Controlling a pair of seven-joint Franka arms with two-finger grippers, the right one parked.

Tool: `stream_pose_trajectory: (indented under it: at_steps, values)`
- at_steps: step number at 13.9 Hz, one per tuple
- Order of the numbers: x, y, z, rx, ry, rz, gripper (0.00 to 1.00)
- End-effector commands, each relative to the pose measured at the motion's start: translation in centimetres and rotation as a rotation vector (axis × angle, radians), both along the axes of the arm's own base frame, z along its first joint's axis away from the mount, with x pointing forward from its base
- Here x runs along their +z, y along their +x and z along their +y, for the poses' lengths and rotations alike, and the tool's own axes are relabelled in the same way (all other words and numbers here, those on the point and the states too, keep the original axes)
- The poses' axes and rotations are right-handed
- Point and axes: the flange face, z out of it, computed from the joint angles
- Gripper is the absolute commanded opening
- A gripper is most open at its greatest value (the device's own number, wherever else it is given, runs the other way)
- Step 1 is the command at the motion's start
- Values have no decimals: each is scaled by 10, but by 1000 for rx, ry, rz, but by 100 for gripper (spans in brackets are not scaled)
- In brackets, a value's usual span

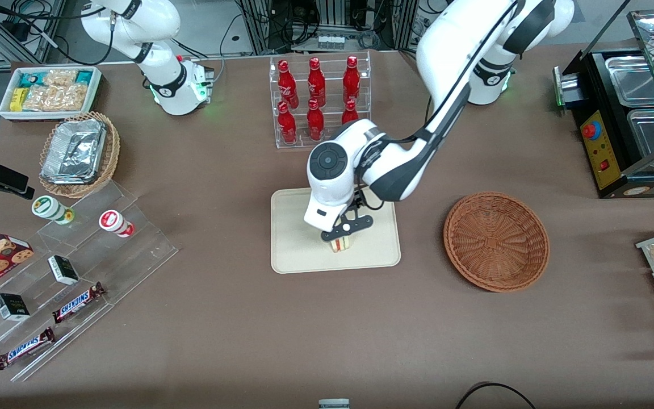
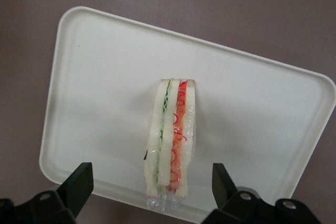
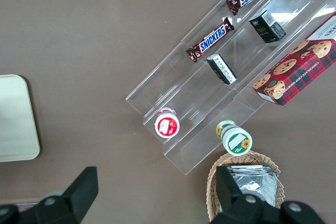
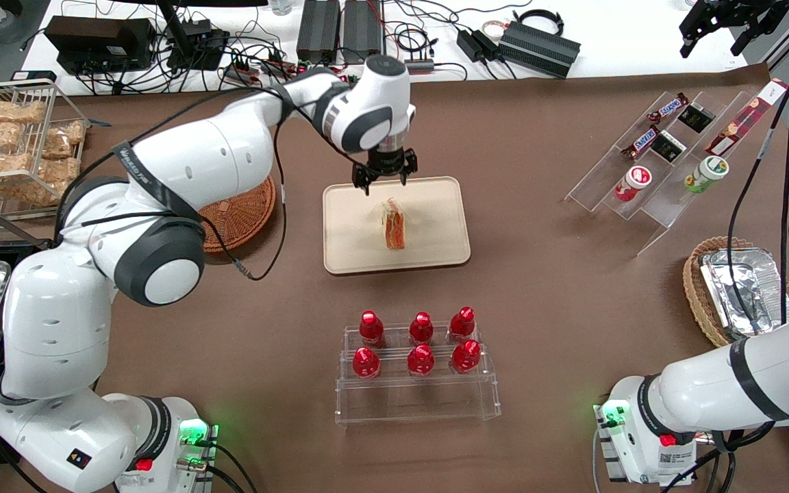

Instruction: Place sandwich from basket to tray

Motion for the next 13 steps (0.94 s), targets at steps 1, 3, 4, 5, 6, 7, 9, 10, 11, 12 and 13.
stream_pose_trajectory:
  at_steps: [1,3,4,5,6,7,9,10,11,12,13]
  values:
    - [30,2,7,-58,28,1,100]
    - [52,20,35,-80,20,-7,100]
    - [61,27,49,-93,21,2,100]
    - [71,26,60,-123,39,28,100]
    - [80,30,77,-126,49,47,100]
    - [88,39,103,-92,54,59,100]
    - [97,44,135,-134,51,60,100]
    - [100,48,146,-168,46,62,100]
    - [102,58,165,-165,38,65,100]
    - [107,65,178,-160,31,58,100]
    - [109,71,190,-167,28,57,100]
